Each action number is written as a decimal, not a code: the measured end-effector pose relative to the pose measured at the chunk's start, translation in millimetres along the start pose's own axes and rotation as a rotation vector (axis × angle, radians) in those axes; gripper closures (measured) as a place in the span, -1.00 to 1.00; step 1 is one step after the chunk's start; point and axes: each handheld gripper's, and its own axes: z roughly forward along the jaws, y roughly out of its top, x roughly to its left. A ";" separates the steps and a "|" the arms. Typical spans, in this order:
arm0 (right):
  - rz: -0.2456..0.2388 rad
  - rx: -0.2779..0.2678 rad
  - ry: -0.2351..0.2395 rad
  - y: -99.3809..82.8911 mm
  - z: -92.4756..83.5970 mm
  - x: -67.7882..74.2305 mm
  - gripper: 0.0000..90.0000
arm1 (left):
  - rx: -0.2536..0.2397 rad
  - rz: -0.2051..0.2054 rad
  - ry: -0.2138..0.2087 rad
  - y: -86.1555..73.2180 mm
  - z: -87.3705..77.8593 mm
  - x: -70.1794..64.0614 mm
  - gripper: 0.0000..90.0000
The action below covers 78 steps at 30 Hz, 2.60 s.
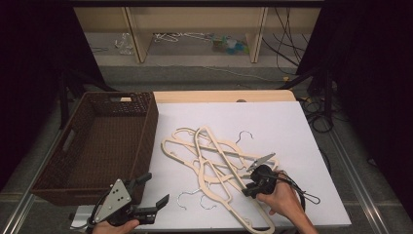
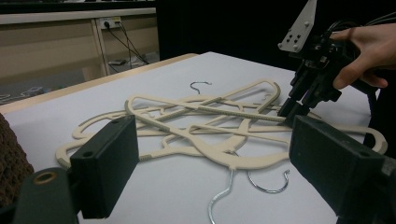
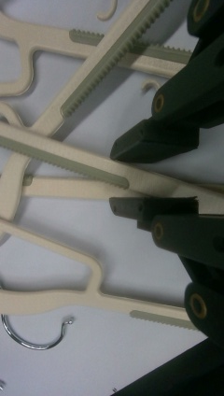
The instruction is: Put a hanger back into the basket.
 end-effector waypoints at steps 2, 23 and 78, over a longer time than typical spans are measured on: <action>0.001 0.000 -0.003 0.0 -0.1 -0.8 0.64 | 0.000 -0.003 0.000 0.0 0.0 -0.2 -0.65; -0.055 0.053 -0.074 17.0 5.6 -6.5 0.76 | 0.011 -0.008 -0.014 -1.2 3.8 -3.7 -0.65; -0.280 0.068 -0.059 43.1 -46.8 9.7 0.77 | 0.357 0.563 -0.064 -28.8 108.4 -30.2 -0.47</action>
